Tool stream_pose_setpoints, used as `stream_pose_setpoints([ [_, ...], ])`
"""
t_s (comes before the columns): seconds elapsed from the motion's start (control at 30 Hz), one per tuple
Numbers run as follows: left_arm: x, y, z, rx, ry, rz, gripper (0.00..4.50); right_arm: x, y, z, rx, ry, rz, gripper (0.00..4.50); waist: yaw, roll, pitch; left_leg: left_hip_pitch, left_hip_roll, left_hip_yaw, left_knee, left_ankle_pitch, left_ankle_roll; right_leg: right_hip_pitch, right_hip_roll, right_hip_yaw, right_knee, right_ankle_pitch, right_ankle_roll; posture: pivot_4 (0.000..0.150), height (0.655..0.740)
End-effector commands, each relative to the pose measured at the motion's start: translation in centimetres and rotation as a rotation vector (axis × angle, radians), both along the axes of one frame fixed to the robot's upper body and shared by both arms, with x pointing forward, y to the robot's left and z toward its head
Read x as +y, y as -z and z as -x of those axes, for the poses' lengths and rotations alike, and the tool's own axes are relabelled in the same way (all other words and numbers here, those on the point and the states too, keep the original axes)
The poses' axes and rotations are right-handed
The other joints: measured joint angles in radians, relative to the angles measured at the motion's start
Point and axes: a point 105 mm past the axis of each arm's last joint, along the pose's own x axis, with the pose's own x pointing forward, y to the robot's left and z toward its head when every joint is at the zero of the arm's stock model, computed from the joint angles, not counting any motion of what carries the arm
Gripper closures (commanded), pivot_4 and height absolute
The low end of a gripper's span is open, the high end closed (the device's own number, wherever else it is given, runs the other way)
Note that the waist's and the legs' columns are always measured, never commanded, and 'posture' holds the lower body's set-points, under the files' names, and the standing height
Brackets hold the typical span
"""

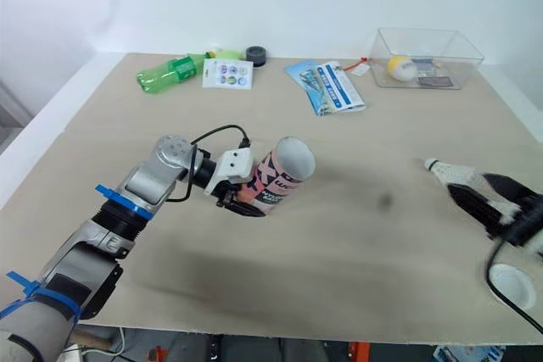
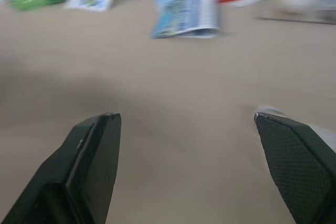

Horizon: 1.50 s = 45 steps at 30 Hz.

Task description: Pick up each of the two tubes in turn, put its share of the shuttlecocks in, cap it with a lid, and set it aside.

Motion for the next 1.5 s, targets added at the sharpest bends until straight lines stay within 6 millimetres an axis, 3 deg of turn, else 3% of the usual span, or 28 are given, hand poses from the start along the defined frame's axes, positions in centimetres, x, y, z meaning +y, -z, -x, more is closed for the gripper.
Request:
stream_pose_setpoints([
  [0.03,-0.6,-0.6,0.4,-0.02,0.017,0.033,1.72,-1.8,-1.5,1.8,-0.044,0.046,0.101,0.14,-0.003,0.0,0.0,0.0,0.0,0.001,0.001,0.0,0.0,0.0,0.0,0.0,0.0,0.0,-0.001,0.15,0.74],
  [0.3,-1.7,-1.3,0.9,-0.031,0.034,0.072,1.72,-3.5,0.4,2.5,0.023,0.093,0.165,0.14,-0.011,0.0,0.0,0.0,0.0,0.003,0.008,0.001,0.001,0.0,-0.001,0.002,0.0,0.006,-0.001,0.15,0.74],
  [0.77,-1.5,-1.7,1.6,-0.028,0.023,0.081,1.72,-4.7,2.8,-1.9,0.054,0.078,0.158,0.14,-0.015,0.0,0.0,-0.002,0.0,0.004,0.008,0.001,0.001,0.0,-0.001,0.003,-0.001,0.005,0.0,0.15,0.74],
  [1.0,-1.0,-1.6,1.5,-0.033,0.0,0.07,1.72,-4.3,3.8,-3.8,0.063,0.061,0.15,0.14,-0.018,0.0,0.0,-0.002,0.0,0.003,0.008,0.001,0.001,0.0,-0.001,0.003,0.0,0.005,0.0,0.15,0.74],
  [1.07,-0.7,-1.5,1.5,-0.033,-0.009,0.066,1.72,-3.9,3.2,-4.0,0.035,0.052,0.125,0.14,-0.021,0.001,0.0,-0.002,0.0,0.003,0.008,0.001,0.001,0.0,-0.001,0.003,0.0,0.005,0.0,0.15,0.74],
  [1.2,-0.4,-1.3,1.5,-0.03,-0.017,0.057,1.72,-3.8,2.2,-3.5,0.007,0.054,0.162,0.14,-0.023,0.001,0.0,-0.002,0.0,0.003,0.008,0.001,0.001,0.0,-0.001,0.003,0.0,0.005,0.001,0.15,0.74],
  [1.5,-0.5,-1.1,1.5,-0.026,-0.013,0.059,1.72,-7.0,1.3,-0.3,-0.035,0.239,0.183,0.14,-0.025,0.001,0.0,-0.002,-0.001,0.003,0.008,0.001,0.001,0.0,-0.001,0.003,-0.001,0.005,0.001,0.15,0.74],
])
